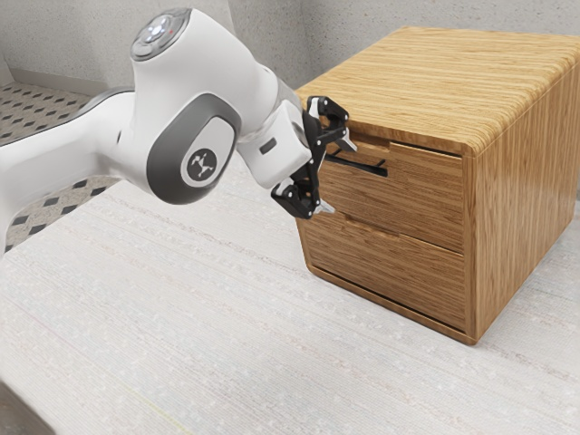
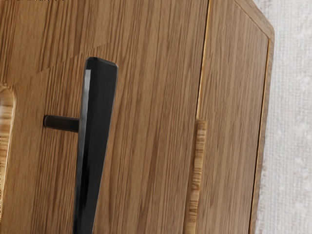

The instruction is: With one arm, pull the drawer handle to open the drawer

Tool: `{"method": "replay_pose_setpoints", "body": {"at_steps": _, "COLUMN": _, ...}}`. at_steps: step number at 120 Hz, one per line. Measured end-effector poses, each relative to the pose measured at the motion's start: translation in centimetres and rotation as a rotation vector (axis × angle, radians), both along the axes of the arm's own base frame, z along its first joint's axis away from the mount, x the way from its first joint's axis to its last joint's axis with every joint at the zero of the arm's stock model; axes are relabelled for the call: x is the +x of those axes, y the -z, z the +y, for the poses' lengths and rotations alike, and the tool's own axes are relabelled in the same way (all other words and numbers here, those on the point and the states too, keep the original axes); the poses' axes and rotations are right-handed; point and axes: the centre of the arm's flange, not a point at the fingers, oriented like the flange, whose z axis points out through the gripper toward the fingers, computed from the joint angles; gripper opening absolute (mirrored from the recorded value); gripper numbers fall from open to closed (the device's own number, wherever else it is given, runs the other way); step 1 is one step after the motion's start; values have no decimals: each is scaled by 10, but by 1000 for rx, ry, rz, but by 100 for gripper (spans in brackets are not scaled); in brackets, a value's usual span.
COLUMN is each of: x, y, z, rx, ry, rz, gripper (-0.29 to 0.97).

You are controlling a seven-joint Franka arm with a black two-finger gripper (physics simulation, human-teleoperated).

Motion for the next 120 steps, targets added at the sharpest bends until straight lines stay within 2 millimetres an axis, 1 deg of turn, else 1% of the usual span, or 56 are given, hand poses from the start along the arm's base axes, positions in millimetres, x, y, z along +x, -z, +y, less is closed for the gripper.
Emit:
{"method": "replay_pose_setpoints", "body": {"at_steps": 45, "x": 0, "y": 3, "z": -7, "rx": 5, "ry": 22, "rz": 5, "gripper": 68}}
{"method": "replay_pose_setpoints", "body": {"at_steps": 66, "x": 5, "y": 15, "z": -14, "rx": 5, "ry": 38, "rz": 26, "gripper": 69}}
{"method": "replay_pose_setpoints", "body": {"at_steps": 79, "x": 7, "y": 20, "z": -15, "rx": 6, "ry": 40, "rz": 33, "gripper": 70}}
{"method": "replay_pose_setpoints", "body": {"at_steps": 90, "x": 5, "y": 17, "z": -15, "rx": 7, "ry": 41, "rz": 30, "gripper": 68}}
{"method": "replay_pose_setpoints", "body": {"at_steps": 120, "x": 2, "y": 14, "z": -14, "rx": 11, "ry": 42, "rz": 27, "gripper": 68}}
